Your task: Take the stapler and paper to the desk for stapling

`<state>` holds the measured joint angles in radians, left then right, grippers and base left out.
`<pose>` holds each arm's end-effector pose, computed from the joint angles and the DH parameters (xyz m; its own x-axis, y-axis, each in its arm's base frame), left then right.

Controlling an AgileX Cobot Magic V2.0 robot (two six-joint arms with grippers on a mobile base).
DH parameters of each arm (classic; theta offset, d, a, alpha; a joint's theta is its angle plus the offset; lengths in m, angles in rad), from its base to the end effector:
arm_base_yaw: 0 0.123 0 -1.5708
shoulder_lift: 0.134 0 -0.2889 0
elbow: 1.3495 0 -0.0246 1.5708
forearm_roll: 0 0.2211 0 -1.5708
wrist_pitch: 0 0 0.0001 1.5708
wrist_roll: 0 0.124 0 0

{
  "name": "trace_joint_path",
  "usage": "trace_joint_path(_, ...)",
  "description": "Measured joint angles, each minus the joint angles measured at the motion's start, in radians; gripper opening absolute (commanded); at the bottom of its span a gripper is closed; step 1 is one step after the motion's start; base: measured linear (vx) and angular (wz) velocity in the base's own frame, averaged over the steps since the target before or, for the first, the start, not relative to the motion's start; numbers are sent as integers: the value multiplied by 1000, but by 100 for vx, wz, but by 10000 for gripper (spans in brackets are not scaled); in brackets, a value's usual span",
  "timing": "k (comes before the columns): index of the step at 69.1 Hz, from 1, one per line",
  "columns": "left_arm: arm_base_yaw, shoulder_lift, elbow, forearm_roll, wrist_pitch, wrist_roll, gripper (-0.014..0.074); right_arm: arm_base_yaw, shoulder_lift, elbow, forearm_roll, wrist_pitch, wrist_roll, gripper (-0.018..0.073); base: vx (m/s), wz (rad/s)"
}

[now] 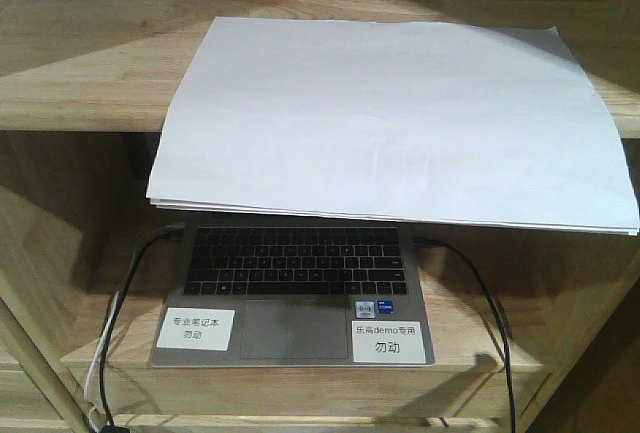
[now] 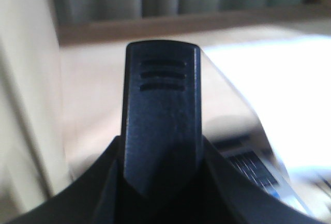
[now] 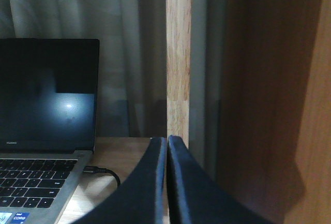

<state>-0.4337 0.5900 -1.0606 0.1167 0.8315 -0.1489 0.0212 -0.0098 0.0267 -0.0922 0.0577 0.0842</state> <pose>0.0745 -0.0227 0.4192 -0.2657 0.0462 -0.9630 0.3256 0.9444 -0.0446 0.0561 0.0005 0.2004 0.0131 -0.0076 -0.9999 -0.0158 0.9998 -0.0078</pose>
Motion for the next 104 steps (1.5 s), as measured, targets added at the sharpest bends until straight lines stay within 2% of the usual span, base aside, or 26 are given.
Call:
trace_joint_path(19,0,-219,222,-143,1,140,-6,0,0,0,0,0,0,-10,0,0)
trace_joint_path(44,0,-403,445,-153,2,149,-6,0,0,0,0,0,0,-10,0,0)
trace_joint_path(65,0,-412,456,-157,48,149,-6,0,0,0,0,0,0,-10,0,0)
trace_joint_path(104,0,-412,456,-157,49,149,-6,0,0,0,0,0,0,-10,0,0)
